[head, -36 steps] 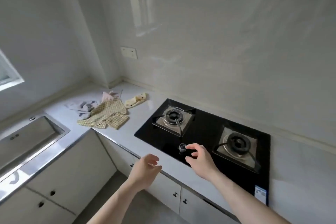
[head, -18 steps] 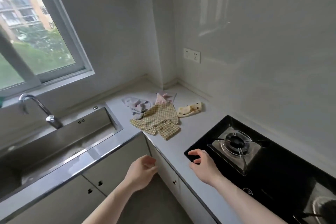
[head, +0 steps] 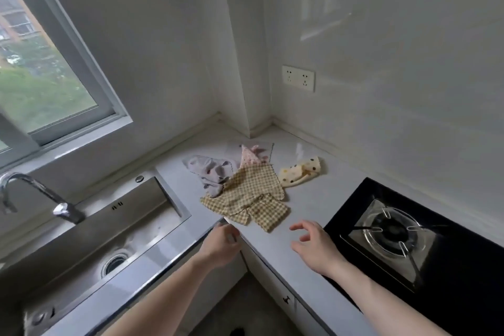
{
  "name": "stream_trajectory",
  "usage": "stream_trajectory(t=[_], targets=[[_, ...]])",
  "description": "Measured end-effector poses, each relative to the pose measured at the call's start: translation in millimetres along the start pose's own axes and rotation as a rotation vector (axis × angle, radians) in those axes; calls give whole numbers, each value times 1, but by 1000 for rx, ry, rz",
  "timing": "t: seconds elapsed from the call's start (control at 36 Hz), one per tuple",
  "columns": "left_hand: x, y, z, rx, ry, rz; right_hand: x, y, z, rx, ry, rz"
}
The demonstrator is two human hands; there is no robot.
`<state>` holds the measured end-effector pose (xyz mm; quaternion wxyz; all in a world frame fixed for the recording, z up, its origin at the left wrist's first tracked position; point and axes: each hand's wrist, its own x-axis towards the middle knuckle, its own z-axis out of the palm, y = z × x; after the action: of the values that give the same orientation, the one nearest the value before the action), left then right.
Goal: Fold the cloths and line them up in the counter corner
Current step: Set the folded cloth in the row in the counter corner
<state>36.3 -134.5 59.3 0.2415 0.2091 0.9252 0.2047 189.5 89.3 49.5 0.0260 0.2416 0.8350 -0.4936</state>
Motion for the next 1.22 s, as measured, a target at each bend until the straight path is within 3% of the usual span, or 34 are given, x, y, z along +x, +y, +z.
stream_trajectory(t=[0.36, 0.64, 0.97, 1.06, 1.22], targets=[[170, -63, -10, 563, -326, 213, 63, -51, 66, 49, 166, 227], [215, -93, -26, 496, -398, 319, 70, -83, 110, 141, 310, 343], [241, -85, -82, 279, -76, 454, 54, -108, 130, 212, 389, 403], [243, -79, -89, 286, -135, 511, 54, -116, 134, 197, 400, 391], [227, -89, -55, 468, -429, 525, 49, -129, 141, 167, 401, 387]])
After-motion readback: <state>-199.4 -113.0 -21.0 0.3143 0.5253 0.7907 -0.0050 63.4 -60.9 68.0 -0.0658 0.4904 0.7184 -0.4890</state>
